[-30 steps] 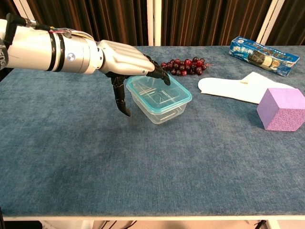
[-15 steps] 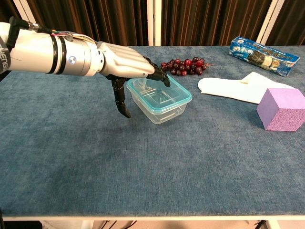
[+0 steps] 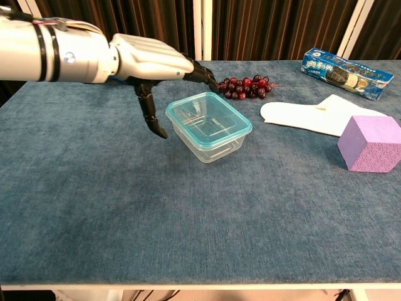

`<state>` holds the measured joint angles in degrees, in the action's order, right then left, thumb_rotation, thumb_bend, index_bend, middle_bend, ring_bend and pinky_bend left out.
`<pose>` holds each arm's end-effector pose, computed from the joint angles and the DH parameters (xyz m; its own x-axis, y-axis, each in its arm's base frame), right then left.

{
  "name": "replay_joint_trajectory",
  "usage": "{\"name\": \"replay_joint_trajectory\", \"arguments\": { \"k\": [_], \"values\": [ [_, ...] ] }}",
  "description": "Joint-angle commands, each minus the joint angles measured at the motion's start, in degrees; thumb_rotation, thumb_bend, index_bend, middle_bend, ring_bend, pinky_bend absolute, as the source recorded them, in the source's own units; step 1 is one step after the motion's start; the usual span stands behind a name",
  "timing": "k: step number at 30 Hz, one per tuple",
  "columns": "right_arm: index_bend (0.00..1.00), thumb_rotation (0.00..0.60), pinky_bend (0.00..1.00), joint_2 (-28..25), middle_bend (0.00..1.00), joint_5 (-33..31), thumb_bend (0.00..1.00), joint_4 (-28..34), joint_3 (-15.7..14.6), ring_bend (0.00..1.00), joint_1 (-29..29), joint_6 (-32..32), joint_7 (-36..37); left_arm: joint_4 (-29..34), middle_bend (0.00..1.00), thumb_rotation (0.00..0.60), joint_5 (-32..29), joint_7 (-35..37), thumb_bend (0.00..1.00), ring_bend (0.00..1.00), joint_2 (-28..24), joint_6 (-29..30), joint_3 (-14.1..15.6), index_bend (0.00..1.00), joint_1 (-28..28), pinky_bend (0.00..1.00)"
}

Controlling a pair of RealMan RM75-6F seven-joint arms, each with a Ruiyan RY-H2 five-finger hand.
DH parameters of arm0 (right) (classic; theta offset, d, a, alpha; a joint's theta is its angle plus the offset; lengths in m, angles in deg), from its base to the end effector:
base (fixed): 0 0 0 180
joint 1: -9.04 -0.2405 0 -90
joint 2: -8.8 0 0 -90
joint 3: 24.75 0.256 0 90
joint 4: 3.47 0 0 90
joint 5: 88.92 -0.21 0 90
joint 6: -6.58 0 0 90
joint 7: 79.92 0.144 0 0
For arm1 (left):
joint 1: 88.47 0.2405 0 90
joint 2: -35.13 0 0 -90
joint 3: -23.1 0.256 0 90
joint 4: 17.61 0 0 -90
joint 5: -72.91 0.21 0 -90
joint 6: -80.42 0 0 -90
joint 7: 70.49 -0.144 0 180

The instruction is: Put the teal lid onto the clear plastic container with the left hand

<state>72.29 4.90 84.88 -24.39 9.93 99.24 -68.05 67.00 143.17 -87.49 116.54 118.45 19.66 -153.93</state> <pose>-0.3184 -0.1399 0.1718 0.2782 0.0335 0.9599 -0.9581 -0.0610 0.2798 -0.0561 0.3696 -0.0223 0.7720 0.1661 0.6136 0.4877 -0.7738 -0.4042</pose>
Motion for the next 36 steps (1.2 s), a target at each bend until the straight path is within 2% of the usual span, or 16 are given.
{"name": "replay_joint_trajectory", "arguments": {
  "k": [1,9,24,29,36],
  "values": [
    [0.0,0.6,0.0,0.02,0.02,0.07,0.12,-0.04,0.0,0.0,-0.07,-0.06,0.03,2.0,0.04,0.495,0.23,-0.8,0.06,0.0,-1.59,1.69,1.28,0.11,1.93,0.0],
    [0.0,0.6,0.0,0.2,0.02,0.53,0.12,0.04,-0.15,0.0,-0.24,-0.08,-0.16,3.22,0.05,0.493,-1.48,-3.04,0.06,0.0,-1.83,2.02,3.56,0.12,4.45,0.0],
    [0.0,0.6,0.0,0.29,0.02,0.78,0.12,0.12,-0.32,0.0,-0.02,0.41,-0.37,2.45,0.08,0.494,-4.15,-5.58,0.06,0.0,-0.4,1.09,3.89,0.13,5.36,0.0],
    [0.0,0.6,0.0,0.3,0.02,0.84,0.12,0.02,-0.31,0.0,0.03,0.62,-0.19,4.09,0.08,0.492,-2.07,-4.99,0.06,0.0,-1.24,3.91,3.19,0.13,6.48,0.0],
    [0.0,0.6,0.0,0.38,0.02,0.99,0.12,-0.04,-0.3,0.0,-0.1,0.58,-0.14,8.57,0.08,0.494,4.55,-4.43,0.06,0.0,-2.95,7.0,3.48,0.13,7.62,0.0]
  ]
}}
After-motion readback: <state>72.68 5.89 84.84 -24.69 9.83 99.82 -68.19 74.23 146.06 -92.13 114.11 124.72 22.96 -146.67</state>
